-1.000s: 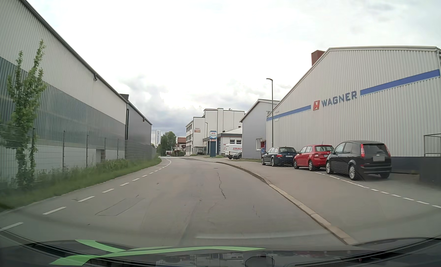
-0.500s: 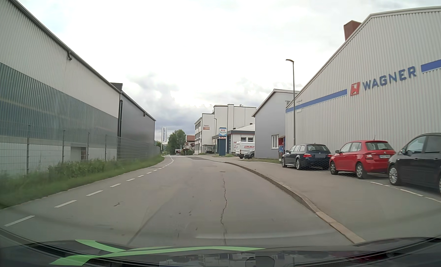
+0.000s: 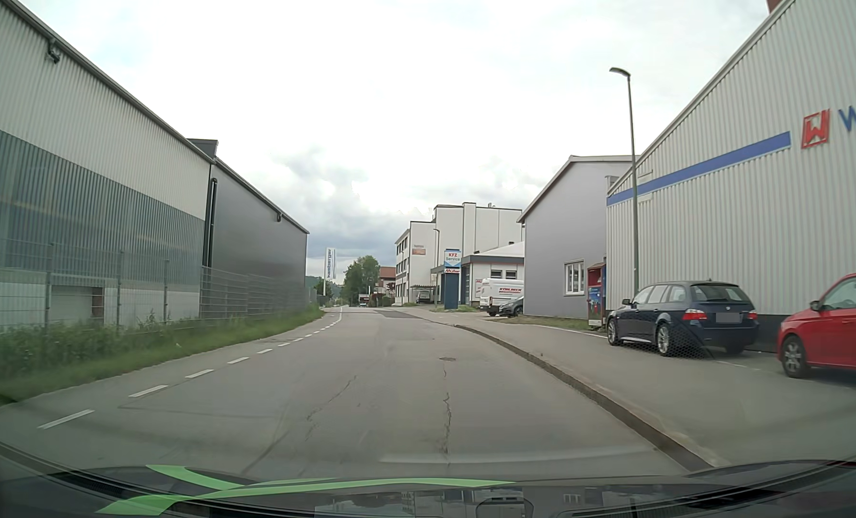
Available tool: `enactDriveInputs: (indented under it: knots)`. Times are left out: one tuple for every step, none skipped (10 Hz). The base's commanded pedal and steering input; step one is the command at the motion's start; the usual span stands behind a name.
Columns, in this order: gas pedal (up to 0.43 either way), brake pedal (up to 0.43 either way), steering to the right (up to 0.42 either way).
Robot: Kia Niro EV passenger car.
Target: Follow the waypoints while adhering to traffic rules and regulations
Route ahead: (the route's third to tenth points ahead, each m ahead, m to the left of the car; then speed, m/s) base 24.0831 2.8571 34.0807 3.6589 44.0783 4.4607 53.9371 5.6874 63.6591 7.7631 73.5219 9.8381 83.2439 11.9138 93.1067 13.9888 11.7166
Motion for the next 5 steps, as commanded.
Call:
enactDriveInputs:
  knots:
    - [0.047,0.000,-0.031]
    - [0.028,0.000,-0.031]
    - [0.028,0.000,-0.031]
    - [0.028,0.000,-0.031]
    - [0.028,0.000,-0.031]
